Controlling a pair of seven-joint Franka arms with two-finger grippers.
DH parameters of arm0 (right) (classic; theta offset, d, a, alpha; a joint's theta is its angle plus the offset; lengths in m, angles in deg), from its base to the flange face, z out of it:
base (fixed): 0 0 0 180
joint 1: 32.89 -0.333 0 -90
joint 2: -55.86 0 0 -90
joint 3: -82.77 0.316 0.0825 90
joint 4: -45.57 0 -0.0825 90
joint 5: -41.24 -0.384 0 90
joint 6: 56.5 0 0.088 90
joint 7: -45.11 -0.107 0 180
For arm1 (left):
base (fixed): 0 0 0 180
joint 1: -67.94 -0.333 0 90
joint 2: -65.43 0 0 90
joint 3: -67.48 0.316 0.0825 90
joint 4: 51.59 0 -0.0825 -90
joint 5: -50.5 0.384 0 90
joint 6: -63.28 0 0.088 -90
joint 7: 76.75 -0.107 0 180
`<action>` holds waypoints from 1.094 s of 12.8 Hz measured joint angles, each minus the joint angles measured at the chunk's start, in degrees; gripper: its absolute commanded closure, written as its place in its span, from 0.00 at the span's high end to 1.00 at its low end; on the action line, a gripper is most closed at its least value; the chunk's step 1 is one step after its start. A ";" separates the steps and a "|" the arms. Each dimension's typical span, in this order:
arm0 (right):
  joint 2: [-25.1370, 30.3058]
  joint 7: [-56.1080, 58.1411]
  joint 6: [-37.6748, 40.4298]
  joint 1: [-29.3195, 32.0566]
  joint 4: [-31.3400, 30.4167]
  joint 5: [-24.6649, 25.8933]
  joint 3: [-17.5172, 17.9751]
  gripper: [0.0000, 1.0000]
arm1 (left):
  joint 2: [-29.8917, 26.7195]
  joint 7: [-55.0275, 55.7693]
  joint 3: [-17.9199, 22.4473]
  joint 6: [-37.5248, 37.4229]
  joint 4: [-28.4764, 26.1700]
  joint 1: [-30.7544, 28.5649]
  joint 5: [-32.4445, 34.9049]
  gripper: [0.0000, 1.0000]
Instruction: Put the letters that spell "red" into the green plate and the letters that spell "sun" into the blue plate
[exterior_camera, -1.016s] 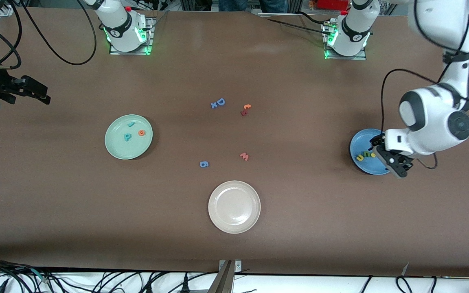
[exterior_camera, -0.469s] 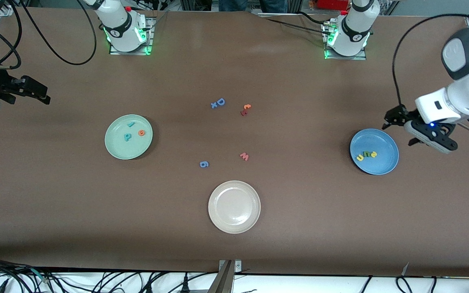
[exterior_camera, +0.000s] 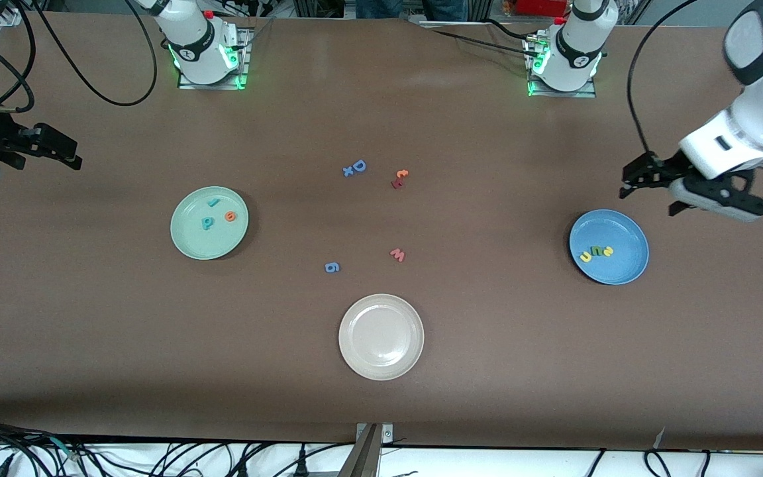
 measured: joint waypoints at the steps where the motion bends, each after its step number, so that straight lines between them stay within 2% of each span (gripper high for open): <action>1: 0.00 0.00 0.03 0.00 0.00 0.00 0.00 1.00 | -0.25 0.04 -0.48 0.01 1.50 -1.19 1.27 1.00; 3: 0.00 -0.01 0.06 0.00 0.00 0.00 0.00 1.00 | -0.32 0.05 -2.47 -1.67 5.09 -3.33 2.08 1.00; 5: 0.00 -0.02 0.06 0.00 0.00 0.00 0.00 1.00 | -0.29 0.37 -3.52 -7.24 7.50 -4.32 2.09 1.00; 8: 0.00 -0.04 0.06 0.00 0.00 0.00 0.00 1.00 | 0.27 0.68 -4.03 -12.63 7.78 -4.61 2.10 1.00; 14: 0.00 0.00 0.06 0.00 0.00 0.00 0.01 1.00 | 3.00 0.83 -4.49 -14.26 11.38 -4.62 2.12 1.00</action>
